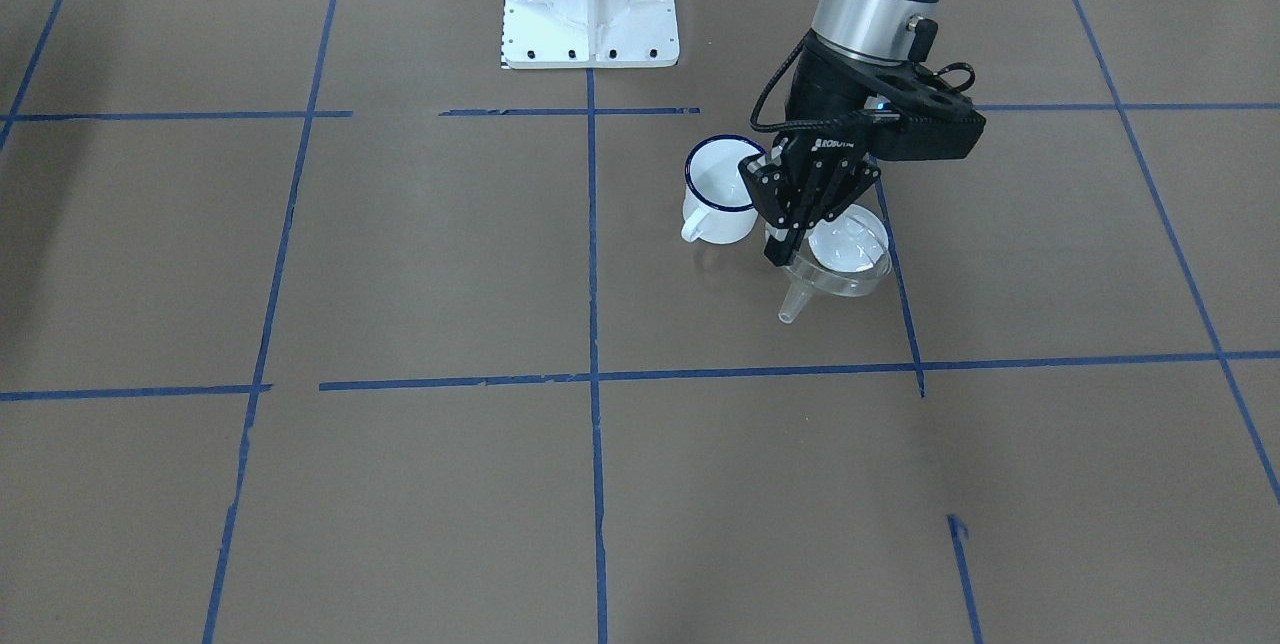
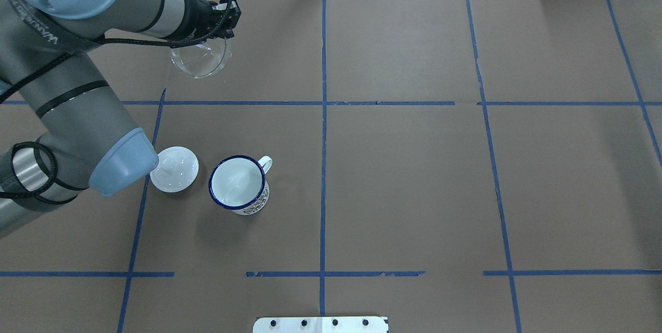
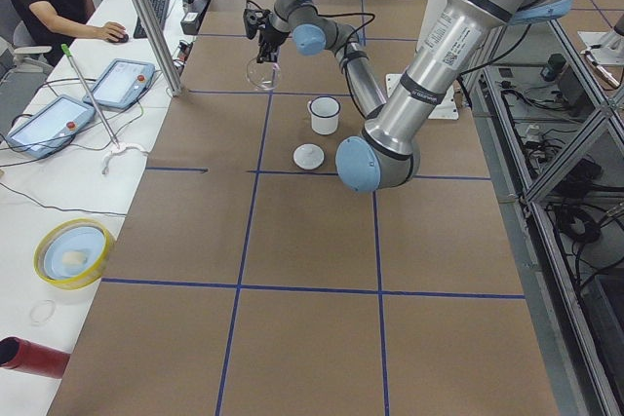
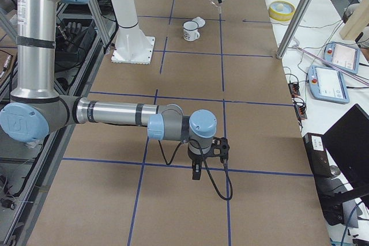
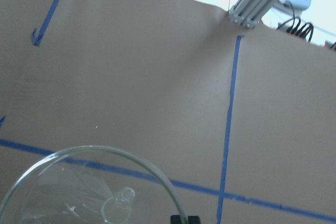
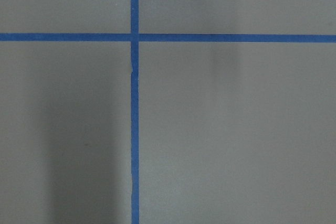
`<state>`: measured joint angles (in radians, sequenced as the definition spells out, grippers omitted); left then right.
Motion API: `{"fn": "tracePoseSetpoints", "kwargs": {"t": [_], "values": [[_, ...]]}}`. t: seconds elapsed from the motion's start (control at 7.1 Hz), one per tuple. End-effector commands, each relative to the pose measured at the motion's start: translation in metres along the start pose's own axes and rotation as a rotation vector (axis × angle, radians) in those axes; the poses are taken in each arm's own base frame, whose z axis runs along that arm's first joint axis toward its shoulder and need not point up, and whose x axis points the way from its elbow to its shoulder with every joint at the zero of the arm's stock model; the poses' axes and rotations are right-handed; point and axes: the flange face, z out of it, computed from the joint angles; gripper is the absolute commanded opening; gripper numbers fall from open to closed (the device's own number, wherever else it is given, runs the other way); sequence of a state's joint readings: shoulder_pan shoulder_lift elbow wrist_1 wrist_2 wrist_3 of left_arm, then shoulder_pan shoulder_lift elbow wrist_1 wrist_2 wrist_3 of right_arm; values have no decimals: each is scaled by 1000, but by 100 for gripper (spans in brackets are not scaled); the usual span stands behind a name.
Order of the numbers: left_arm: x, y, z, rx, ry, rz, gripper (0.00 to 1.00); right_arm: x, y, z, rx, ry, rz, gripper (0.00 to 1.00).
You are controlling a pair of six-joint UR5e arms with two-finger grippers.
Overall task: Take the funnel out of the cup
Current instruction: 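Grasp the funnel with the left gripper and lift it out of the mug, then carry the funnel farther from the robot and lower it onto the table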
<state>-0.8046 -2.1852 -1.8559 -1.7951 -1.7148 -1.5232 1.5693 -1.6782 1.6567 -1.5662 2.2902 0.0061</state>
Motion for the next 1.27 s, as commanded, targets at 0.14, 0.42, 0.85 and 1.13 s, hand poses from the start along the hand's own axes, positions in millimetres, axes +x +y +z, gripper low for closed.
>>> {"fn": "tracePoseSetpoints", "kwargs": {"t": [0.14, 0.42, 0.85, 1.13], "values": [[-37, -37, 88, 272, 80, -268, 0, 0, 0, 0, 0, 0, 0, 100], [-69, -22, 146, 416, 161, -373, 0, 0, 0, 0, 0, 0, 0, 100], [-85, 38, 186, 491, 162, -506, 0, 0, 0, 0, 0, 0, 0, 100], [-103, 63, 203, 541, 164, -555, 0, 0, 0, 0, 0, 0, 0, 100]]}}
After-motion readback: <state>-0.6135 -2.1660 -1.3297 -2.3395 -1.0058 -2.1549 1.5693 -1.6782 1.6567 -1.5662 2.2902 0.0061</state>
